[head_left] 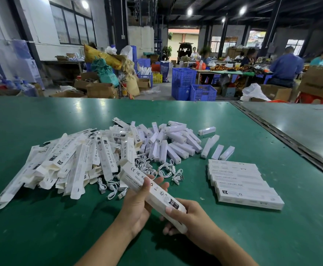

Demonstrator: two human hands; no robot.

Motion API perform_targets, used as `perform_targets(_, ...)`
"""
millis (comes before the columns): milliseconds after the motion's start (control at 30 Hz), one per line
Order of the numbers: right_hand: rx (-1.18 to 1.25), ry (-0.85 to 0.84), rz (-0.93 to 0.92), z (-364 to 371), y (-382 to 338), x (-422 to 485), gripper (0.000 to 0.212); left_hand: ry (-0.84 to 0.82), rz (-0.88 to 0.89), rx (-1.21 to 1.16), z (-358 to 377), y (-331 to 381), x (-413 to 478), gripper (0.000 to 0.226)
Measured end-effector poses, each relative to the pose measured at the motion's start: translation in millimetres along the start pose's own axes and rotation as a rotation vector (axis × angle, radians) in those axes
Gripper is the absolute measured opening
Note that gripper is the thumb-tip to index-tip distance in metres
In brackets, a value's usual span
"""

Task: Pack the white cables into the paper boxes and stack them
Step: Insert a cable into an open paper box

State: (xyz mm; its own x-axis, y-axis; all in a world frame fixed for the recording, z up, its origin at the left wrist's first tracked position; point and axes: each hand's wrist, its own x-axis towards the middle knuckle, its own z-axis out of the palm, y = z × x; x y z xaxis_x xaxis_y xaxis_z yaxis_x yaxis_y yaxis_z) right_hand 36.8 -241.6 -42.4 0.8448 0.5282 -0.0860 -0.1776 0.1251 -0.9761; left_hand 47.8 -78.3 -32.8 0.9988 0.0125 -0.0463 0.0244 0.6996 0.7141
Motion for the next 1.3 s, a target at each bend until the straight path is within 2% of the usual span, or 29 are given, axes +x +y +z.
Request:
perform_targets(167,0.024,0.020,0.029,1,1,2,0.029,-0.062,-0.011,-0.104,-4,-1,1,0.035)
perform_targets(267,-0.051,0.022,0.012,2,0,1,0.014,-0.054,0.010,-0.068,-3,-3,5,0.021)
perform_targets(433,-0.084,0.013,-0.036,3,-2,0,0.017,-0.043,-0.023,-0.005,-6,-2,6,0.030)
perform_targets(500,-0.117,0.073,-0.095,2,-4,0,0.029,-0.030,-0.008,0.055,-6,0,5,0.049)
perform_targets(567,-0.120,0.159,-0.159,-2,-4,0,0.028,0.000,0.057,0.161,-5,-2,3,0.071)
perform_targets(667,-0.090,0.284,-0.203,-10,-3,2,0.022,0.127,0.274,0.553,-6,-10,-1,0.060)
perform_targets(733,-0.061,0.320,-0.198,-13,-4,2,0.026,0.057,0.388,0.844,-9,-13,-5,0.062)
perform_targets(800,-0.076,0.331,-0.191,-14,-4,1,0.031,-0.055,0.406,1.095,-9,-15,-10,0.066)
perform_targets(867,-0.101,0.330,-0.175,-14,-3,0,0.026,-0.147,0.401,1.266,-9,-18,-13,0.071)
perform_targets(1033,-0.120,0.303,-0.123,-9,-2,0,0.032,-0.216,0.395,1.405,-8,-22,-13,0.080)
perform_targets(1167,-0.193,0.367,-0.195,-10,1,2,0.021,-0.185,0.463,1.417,-9,-20,-12,0.075)
perform_targets(1300,-0.258,0.364,-0.305,-9,0,2,0.007,-0.131,0.465,1.412,-9,-21,-12,0.072)
